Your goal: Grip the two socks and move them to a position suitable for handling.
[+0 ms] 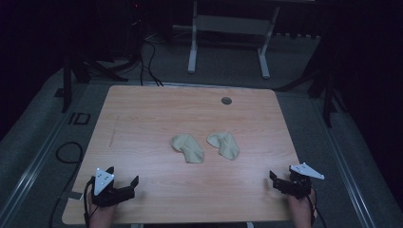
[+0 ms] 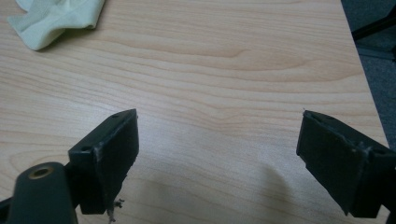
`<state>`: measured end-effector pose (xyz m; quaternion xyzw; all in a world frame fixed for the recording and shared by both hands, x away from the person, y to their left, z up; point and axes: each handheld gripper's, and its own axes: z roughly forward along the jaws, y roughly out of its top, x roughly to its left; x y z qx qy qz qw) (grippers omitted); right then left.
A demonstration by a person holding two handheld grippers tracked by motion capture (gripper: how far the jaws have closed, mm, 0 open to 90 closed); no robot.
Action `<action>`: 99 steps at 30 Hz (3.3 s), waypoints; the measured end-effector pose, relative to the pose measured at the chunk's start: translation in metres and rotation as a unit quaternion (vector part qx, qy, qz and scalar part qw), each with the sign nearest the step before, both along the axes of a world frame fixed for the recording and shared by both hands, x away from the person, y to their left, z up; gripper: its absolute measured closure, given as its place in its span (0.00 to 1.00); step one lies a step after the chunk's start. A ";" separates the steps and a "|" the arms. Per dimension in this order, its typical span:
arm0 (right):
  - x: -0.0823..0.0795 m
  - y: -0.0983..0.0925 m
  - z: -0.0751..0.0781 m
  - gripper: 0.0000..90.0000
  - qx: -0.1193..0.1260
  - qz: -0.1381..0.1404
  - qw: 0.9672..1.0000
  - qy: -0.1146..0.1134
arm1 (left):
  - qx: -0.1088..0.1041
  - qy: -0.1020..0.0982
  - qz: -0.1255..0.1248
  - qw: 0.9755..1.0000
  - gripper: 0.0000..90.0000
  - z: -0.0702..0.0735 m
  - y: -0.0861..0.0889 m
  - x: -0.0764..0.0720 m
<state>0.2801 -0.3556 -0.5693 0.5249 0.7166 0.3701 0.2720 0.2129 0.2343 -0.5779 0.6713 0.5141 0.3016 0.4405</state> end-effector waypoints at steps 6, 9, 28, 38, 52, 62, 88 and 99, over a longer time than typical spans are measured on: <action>0.001 0.002 0.000 0.15 -0.001 0.018 1.000 0.008 | -0.001 -0.006 -0.004 1.000 0.02 0.001 -0.001 0.000; 0.001 0.003 0.001 0.15 0.016 0.041 0.999 0.010 | -0.011 -0.028 -0.008 0.999 0.02 0.006 -0.001 -0.003; 0.055 0.080 0.026 0.16 0.018 0.107 0.992 0.059 | -0.028 0.018 -0.049 0.998 0.02 0.007 -0.022 -0.004; 0.096 0.136 0.036 0.38 0.000 0.145 0.987 0.066 | -0.032 0.017 -0.058 0.998 0.02 0.006 -0.027 -0.006; 0.141 0.184 0.022 0.44 -0.037 0.135 0.987 0.083 | -0.021 0.025 -0.055 0.998 0.02 0.005 -0.026 -0.007; 0.137 0.192 0.009 0.89 -0.082 0.110 0.989 0.059 | -0.029 0.028 -0.053 0.998 0.02 0.005 -0.024 -0.008; 0.007 0.180 0.068 0.90 -0.054 0.191 0.980 0.030 | -0.030 0.031 -0.061 0.997 0.02 0.004 -0.033 -0.008; -0.022 0.197 0.028 0.90 -0.062 0.213 0.972 0.074 | -0.028 0.037 -0.080 0.996 0.02 0.002 -0.041 -0.007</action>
